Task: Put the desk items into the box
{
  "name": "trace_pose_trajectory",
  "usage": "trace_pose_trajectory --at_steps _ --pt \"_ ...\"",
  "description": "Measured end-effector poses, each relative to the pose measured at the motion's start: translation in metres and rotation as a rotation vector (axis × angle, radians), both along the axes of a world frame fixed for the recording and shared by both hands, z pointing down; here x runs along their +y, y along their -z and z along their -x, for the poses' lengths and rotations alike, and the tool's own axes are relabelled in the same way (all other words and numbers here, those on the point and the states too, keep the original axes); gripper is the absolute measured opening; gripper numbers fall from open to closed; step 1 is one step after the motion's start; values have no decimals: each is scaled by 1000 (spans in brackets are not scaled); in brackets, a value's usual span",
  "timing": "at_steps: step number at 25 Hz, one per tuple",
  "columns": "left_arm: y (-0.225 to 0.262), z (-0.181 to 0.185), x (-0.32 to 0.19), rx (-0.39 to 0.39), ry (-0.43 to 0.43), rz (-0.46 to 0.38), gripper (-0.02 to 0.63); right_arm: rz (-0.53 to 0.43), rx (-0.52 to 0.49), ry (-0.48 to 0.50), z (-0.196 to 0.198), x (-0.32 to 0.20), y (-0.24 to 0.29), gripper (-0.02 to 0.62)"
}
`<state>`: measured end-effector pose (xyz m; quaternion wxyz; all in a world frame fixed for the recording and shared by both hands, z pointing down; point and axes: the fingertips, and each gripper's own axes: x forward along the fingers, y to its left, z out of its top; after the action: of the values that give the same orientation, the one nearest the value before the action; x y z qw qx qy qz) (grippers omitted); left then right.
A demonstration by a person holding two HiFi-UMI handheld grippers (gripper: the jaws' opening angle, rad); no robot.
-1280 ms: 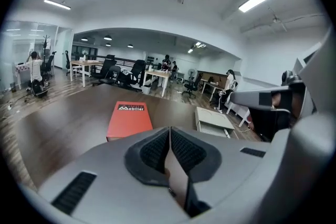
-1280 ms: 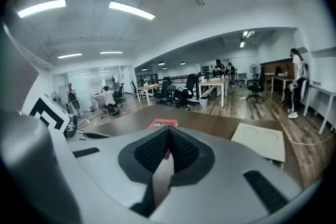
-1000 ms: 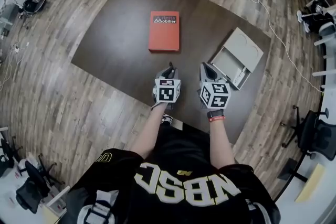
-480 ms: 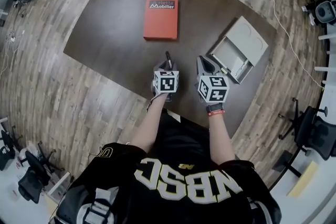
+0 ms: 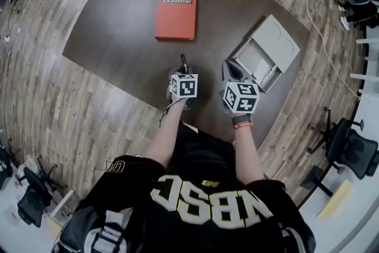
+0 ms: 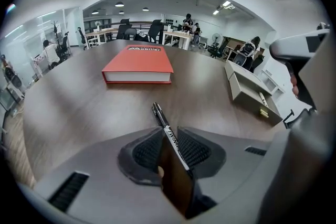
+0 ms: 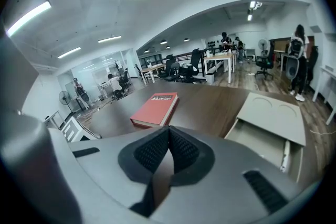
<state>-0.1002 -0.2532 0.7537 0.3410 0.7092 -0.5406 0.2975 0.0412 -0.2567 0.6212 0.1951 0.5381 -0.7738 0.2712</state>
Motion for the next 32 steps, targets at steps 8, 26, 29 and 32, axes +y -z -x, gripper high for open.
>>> trace_pose_trajectory --at_steps 8,26,29,32 --pt "-6 4 1 -53 13 16 52 0 -4 -30 -14 -1 2 8" --pt "66 -41 -15 -31 -223 -108 51 -57 -71 -200 -62 8 16 8" --pt "83 -65 -22 -22 -296 -139 51 -72 -89 -258 -88 12 20 8" --pt "98 -87 -30 -21 -372 -167 51 -87 -111 -315 -109 15 23 8"
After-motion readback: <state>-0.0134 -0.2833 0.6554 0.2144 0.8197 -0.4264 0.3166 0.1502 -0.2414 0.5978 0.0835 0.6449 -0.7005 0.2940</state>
